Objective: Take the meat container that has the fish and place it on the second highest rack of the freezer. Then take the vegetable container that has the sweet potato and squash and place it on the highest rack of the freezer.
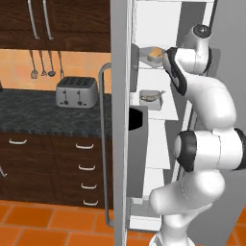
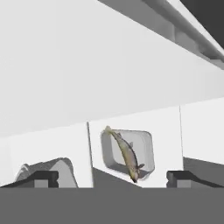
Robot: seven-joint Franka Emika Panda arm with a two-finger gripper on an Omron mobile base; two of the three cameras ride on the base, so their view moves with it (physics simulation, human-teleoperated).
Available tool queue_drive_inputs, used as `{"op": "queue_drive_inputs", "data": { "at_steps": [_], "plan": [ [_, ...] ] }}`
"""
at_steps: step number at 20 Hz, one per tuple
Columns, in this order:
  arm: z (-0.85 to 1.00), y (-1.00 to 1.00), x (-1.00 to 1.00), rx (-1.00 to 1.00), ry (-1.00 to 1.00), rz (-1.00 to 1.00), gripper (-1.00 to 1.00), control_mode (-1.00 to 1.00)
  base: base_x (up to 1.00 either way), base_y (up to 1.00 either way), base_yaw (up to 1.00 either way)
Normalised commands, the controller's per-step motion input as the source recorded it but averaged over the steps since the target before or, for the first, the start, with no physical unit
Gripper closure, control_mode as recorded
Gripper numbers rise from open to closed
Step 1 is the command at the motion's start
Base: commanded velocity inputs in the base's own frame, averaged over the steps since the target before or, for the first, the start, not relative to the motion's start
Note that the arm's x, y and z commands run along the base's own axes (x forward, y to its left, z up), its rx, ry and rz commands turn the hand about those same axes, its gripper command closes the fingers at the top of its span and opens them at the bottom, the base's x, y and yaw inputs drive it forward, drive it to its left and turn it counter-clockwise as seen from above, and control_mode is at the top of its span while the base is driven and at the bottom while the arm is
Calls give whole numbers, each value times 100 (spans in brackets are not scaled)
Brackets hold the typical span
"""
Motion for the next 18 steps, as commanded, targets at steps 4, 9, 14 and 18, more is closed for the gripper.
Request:
{"op": "queue_drive_inputs", "data": {
  "at_steps": [4,9,14,18],
  "plan": [
    [2,0,-100,0,-53,-4,-100,-100,0,0,0],
    [0,-10,-100,2,-32,0,-100,-100,0,0,0],
    [0,-4,-100,2,-16,0,-100,-100,0,0,0],
    [-10,0,-100,0,-11,0,-100,-100,0,0,0]
  ]
}}
